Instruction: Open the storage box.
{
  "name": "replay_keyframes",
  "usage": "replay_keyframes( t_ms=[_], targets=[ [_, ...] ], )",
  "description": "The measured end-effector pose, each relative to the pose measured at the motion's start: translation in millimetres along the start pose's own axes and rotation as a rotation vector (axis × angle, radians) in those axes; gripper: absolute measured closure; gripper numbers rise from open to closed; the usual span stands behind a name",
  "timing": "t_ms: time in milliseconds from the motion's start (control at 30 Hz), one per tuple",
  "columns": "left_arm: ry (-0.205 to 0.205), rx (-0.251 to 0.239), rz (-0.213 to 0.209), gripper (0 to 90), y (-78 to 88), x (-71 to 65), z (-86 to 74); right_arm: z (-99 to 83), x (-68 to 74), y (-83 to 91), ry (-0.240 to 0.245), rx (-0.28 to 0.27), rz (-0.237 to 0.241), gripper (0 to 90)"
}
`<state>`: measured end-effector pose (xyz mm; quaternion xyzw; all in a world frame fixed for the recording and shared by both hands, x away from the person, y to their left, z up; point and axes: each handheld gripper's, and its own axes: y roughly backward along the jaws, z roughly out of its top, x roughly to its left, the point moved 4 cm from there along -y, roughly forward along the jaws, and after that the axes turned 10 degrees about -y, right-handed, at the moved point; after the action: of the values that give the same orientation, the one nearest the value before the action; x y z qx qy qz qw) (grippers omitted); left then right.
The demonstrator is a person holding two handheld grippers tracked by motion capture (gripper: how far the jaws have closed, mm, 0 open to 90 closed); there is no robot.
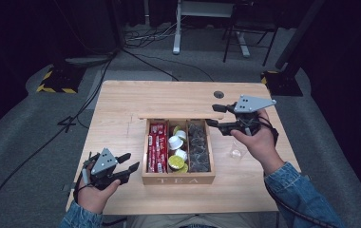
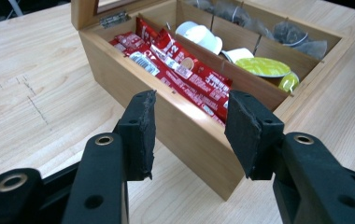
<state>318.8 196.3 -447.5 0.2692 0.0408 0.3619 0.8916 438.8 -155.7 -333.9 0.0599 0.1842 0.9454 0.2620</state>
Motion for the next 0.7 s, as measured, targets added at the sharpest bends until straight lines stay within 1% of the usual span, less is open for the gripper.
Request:
replay_keyframes(
  t_ms=[133,200,233,267,400,533,633,667,700],
  targets=[
    [-0.002,0.021,-0.006,52.5,-2.2,2.0,-4.1,11.9,-6.3,-3.3,0.003,-0.01,-0.009,46.4],
    [-0.005,0.031,-0.001,51.4,-3.0,3.4,-7.0,17.6,-10.2,-5.1,0.009,-0.013,-0.019,47.7],
    [-0.005,0.031,-0.001,50.9,-3.0,3.4,-7.0,17.6,-10.2,-5.1,0.009,-0.013,-0.019,47.7],
    [-0.003,0.043,0.004,50.2,-2.2,3.8,-11.0,23.4,-15.6,-7.1,0.007,-0.019,-0.026,48.5],
    [0.006,0.064,0.018,48.3,3.1,4.0,-19.8,30.8,-25.0,-10.5,-0.005,-0.033,-0.03,49.9],
    [0.018,0.08,0.04,46.6,9.4,3.7,-29.4,37.0,-33.7,-14.9,-0.01,-0.047,-0.041,51.5],
    [0.026,0.091,0.062,46.4,14.9,4.2,-36.6,40.8,-40.8,-18.7,-0.025,-0.059,-0.047,52.3],
    [0.026,0.091,0.062,46.4,14.9,4.2,-36.6,40.8,-40.8,-18.7,-0.025,-0.059,-0.047,52.3],
    [0.045,0.093,0.073,46.4,18.1,4.4,-40.6,43.2,-46.7,-22.9,-0.035,-0.068,-0.055,52.9]
  ],
)
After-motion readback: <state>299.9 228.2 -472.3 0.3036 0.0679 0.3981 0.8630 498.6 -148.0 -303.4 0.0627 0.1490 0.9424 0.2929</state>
